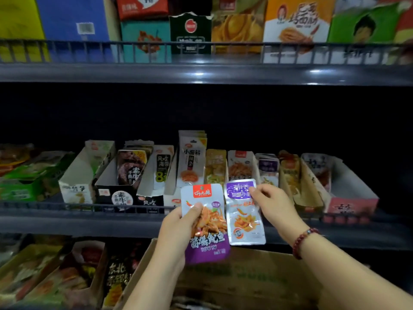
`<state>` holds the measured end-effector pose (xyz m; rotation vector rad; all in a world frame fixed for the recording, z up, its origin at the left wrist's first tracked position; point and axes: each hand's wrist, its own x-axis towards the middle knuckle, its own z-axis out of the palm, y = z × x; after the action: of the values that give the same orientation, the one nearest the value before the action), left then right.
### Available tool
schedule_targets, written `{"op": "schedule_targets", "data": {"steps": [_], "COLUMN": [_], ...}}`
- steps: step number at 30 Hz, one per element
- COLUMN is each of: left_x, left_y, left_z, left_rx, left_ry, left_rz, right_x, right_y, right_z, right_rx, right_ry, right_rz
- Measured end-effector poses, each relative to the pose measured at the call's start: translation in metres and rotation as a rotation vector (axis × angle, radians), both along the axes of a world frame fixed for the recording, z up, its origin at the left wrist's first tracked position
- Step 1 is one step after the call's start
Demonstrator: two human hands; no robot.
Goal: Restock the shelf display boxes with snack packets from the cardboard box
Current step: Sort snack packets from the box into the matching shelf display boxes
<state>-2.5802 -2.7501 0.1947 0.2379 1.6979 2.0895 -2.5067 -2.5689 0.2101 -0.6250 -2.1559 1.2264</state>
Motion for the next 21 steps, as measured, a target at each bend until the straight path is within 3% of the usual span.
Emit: {"op": "schedule_targets", "data": {"steps": [4, 10, 14, 18, 21], "left_x": [-0.013, -0.054, -0.082, -0.102, -0.115], "left_y": [0.045, 0.133, 0.173, 0.199, 0.211], "left_z": [0.022, 0.059, 0.075, 0.075, 0.060], "left_rx": [-0.075, -0.218, -0.505, -0.816, -0.884], "left_ry": [0.082, 0.605, 0.823, 0.961, 1.014], "left_rz": [0.006, 0.069, 0.141, 0.059, 0.024], "right_x": [0.015, 0.019, 0.008, -0.003, -0.007], "right_y": [0.035, 0.082, 0.109, 0.129, 0.136], "right_z": [-0.003, -0.001, 0.000, 0.003, 0.002], "right_rx": [0.023, 0.047, 0.075, 0.076, 0.093], "right_ry": [0.017, 0.020, 0.030, 0.030, 0.022], "right_rz": [-0.116, -0.209, -0.242, -0.257, -0.239]}}
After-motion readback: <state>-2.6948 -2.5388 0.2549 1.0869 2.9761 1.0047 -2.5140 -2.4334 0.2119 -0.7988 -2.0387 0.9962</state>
